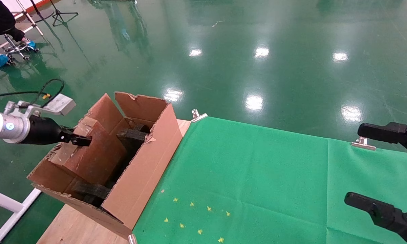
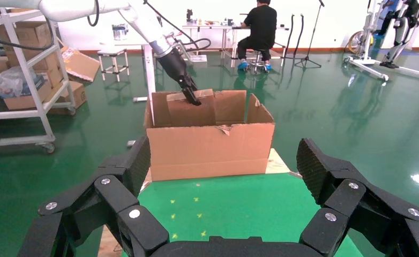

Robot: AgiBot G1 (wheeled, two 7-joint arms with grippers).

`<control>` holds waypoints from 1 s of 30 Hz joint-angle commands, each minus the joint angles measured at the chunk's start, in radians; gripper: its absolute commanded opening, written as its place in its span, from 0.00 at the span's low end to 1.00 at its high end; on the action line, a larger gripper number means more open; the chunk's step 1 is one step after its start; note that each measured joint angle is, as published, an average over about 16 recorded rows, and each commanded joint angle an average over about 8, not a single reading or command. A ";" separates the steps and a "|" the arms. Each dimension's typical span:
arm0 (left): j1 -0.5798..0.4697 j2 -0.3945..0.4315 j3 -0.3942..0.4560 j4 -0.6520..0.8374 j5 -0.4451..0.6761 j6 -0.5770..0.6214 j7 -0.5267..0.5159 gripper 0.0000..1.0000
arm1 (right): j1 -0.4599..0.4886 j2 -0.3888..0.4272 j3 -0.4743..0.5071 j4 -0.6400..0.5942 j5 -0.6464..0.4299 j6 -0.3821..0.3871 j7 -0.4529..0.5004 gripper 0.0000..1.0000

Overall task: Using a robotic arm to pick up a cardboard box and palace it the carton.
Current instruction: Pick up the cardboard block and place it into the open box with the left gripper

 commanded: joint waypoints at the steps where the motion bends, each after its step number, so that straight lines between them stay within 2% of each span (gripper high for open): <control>1: -0.003 0.010 0.001 0.030 0.002 -0.008 0.008 0.00 | 0.000 0.000 0.000 0.000 0.000 0.000 0.000 1.00; 10: 0.005 0.060 0.009 0.150 0.008 -0.032 0.057 0.00 | 0.000 0.000 0.000 0.000 0.000 0.000 0.000 1.00; 11: 0.006 0.064 0.007 0.159 0.005 -0.040 0.063 0.05 | 0.000 0.000 0.000 0.000 0.000 0.000 0.000 1.00; 18: 0.012 0.079 -0.008 0.195 -0.017 -0.085 0.089 0.93 | 0.000 0.000 0.000 0.000 0.000 0.000 0.000 1.00; 19: 0.013 0.080 -0.010 0.197 -0.019 -0.088 0.090 1.00 | 0.000 0.000 0.000 0.000 0.000 0.000 0.000 1.00; 30: 0.013 0.079 -0.009 0.193 -0.019 -0.087 0.089 1.00 | 0.000 0.000 0.000 0.000 0.000 0.000 0.000 1.00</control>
